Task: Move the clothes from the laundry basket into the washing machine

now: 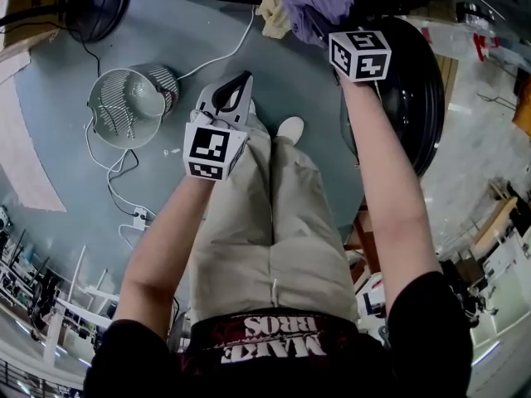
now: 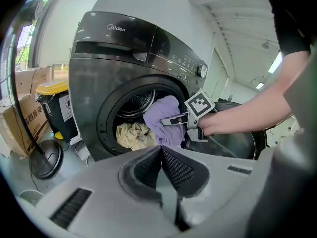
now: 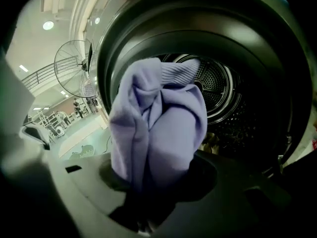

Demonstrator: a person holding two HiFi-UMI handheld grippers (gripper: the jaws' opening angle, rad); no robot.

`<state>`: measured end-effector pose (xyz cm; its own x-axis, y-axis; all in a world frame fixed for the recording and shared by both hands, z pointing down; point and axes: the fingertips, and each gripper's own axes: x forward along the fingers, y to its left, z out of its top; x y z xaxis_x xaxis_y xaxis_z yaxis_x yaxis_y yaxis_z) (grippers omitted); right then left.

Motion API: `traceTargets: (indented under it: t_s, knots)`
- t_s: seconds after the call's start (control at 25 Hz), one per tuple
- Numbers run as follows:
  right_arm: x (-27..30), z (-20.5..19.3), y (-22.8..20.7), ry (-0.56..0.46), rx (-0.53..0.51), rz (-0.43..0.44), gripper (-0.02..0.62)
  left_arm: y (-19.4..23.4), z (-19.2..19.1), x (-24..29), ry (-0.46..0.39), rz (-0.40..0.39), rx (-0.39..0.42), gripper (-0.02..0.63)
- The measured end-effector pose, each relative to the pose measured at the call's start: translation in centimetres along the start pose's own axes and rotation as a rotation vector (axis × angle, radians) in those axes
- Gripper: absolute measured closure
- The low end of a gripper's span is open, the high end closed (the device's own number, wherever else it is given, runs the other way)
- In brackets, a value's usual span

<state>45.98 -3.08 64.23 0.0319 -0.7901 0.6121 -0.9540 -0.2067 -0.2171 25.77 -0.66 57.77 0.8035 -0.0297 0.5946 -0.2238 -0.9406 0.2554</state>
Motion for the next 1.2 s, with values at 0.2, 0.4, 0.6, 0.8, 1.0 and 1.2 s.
traceTargets:
  t_s: [0.2, 0.4, 0.6, 0.8, 1.0, 1.2]
  knots:
    - [0.9, 0.8, -1.0, -0.021, -0.002, -0.011, 0.393, 0.2, 0.0, 0.2, -0.006, 0.001, 0.004, 0.601]
    - [2.0, 1.6, -2.0, -0.046, -0.003, -0.032, 0.385, 0.9, -0.8, -0.1, 0.016, 0.008, 0.000, 0.601]
    - [3.1, 2.2, -3.2, -0.050, -0.012, -0.041, 0.383, 2.1, 0.5, 0.4, -0.002, 0.029, -0.001, 0.601]
    - [4.1, 3.0, -4.0, -0.056, -0.022, -0.043, 0.380, 2.9, 1.8, 1.1, -0.031, 0.038, 0.014, 0.601]
    - [5.3, 3.1, -4.9, -0.043, -0.047, -0.057, 0.343, 3.1, 2.4, 1.4, -0.036, 0.042, 0.021, 0.601]
    - [6.3, 4.2, -6.8, -0.085, 0.039, -0.102, 0.146, 2.6, 1.5, 1.1, -0.014, 0.027, 0.025, 0.601]
